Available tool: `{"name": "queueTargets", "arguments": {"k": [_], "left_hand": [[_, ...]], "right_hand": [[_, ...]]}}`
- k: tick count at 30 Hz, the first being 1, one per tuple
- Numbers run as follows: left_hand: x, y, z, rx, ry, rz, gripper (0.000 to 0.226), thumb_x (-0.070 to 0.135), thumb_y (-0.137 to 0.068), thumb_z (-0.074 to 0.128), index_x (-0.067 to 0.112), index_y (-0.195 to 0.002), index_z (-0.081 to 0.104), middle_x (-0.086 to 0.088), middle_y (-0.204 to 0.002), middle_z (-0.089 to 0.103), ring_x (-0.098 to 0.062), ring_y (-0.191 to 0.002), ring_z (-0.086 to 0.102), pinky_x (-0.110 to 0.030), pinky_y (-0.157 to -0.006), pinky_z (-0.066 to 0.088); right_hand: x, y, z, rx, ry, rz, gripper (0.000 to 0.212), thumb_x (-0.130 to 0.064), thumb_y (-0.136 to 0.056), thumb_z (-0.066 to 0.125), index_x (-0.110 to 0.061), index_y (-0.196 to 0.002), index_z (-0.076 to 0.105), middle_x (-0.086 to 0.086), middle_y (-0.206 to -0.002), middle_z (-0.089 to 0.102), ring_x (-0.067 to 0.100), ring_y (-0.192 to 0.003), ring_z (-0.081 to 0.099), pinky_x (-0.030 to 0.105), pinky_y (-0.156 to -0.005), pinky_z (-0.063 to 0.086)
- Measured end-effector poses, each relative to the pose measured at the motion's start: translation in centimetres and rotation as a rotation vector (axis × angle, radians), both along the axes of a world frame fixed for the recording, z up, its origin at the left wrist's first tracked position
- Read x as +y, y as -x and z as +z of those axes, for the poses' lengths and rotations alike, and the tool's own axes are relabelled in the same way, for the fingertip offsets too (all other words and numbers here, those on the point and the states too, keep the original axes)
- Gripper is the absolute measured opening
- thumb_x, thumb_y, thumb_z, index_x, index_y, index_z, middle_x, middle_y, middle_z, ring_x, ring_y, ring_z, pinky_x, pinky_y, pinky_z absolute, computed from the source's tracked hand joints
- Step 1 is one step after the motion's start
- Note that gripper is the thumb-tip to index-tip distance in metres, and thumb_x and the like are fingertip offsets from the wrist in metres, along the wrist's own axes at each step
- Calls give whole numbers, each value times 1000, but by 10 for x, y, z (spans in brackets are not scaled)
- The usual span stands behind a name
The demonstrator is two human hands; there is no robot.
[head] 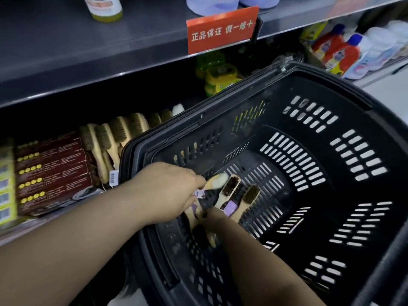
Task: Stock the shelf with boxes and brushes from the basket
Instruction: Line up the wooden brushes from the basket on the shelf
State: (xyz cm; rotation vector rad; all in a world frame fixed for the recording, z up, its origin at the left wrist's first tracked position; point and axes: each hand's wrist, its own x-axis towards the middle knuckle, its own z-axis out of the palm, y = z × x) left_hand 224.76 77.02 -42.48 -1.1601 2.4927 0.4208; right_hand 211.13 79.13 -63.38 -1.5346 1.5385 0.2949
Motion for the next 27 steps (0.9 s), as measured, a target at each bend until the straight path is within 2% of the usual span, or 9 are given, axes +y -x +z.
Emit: {"name": "queueTargets", "arguments": {"k": [2, 4, 7, 11, 13, 17, 19, 22, 27], "left_hand": [[1, 0, 1, -2, -10, 25, 27, 40, -97, 39, 31, -121, 46, 10, -116, 56, -16, -105, 56, -37, -85, 49], [2, -1, 3, -5, -29, 63, 24, 40, -97, 41, 30, -116, 50, 9, -112, 58, -17, -103, 57, -37, -83, 49], [4, -1, 8, 20, -97, 140, 19, 33, -97, 43, 26, -105, 58, 6, -102, 62, -17, -94, 57, -36, -80, 50], [8, 8, 11, 124, -249, 307, 24, 20, -98, 43, 15, -108, 64, -3, -103, 67, -17, -92, 60, -29, -78, 48], [10, 14, 11, 168, -374, 431, 26, 20, -98, 43, 10, -109, 65, -7, -109, 67, -18, -95, 61, -26, -82, 46], [18, 18, 9, 423, -599, 666, 46, 43, -99, 37, 8, -116, 62, -9, -116, 64, -19, -104, 58, -31, -94, 45], [24, 20, 7, 613, -783, 855, 48, 47, -95, 44, 10, -122, 59, -11, -119, 64, -24, -113, 57, -40, -101, 44], [24, 21, 5, 868, -891, 960, 39, 23, -87, 65, 10, -123, 56, -10, -111, 67, -22, -106, 63, -33, -93, 50], [19, 14, 3, 908, -1012, 936, 43, 0, -84, 64, 13, -124, 55, -21, -113, 66, -31, -101, 63, -39, -82, 48]], "right_hand": [[9, 8, -3, 15, -50, 70, 33, -8, -98, 44, 6, -127, 47, 5, -94, 49, -13, -59, 56, 0, -57, 36], [5, 15, 8, 17, -221, 78, 32, -29, -93, 53, -2, -108, 61, 8, -94, 58, 15, -82, 60, 23, -73, 44], [-15, 46, 37, -4, -343, 50, 28, -34, -89, 57, -11, -74, 61, 8, -83, 64, 26, -77, 62, 29, -66, 48], [-34, 79, 104, -464, -633, -358, 12, -12, -93, 54, -4, -102, 58, 14, -89, 72, 24, -79, 71, 35, -67, 59], [-30, 82, 131, -645, -626, -408, 11, -14, -96, 48, -8, -105, 52, 14, -84, 71, 23, -72, 70, 31, -58, 57], [-13, 66, 167, -951, -550, -398, 21, -21, -90, 50, -11, -108, 54, 12, -82, 69, 20, -72, 69, 30, -63, 58], [-5, 55, 174, -994, -488, -370, 18, -21, -92, 48, -13, -105, 59, 8, -82, 71, 17, -73, 70, 27, -63, 58], [-1, 42, 173, -990, -383, -362, 18, -25, -93, 47, -14, -97, 60, 1, -79, 73, 11, -72, 69, 23, -67, 57], [-8, 41, 168, -961, -426, -293, 38, -47, -89, 46, -18, -91, 70, 5, -87, 74, 15, -81, 70, 24, -80, 56]]}}
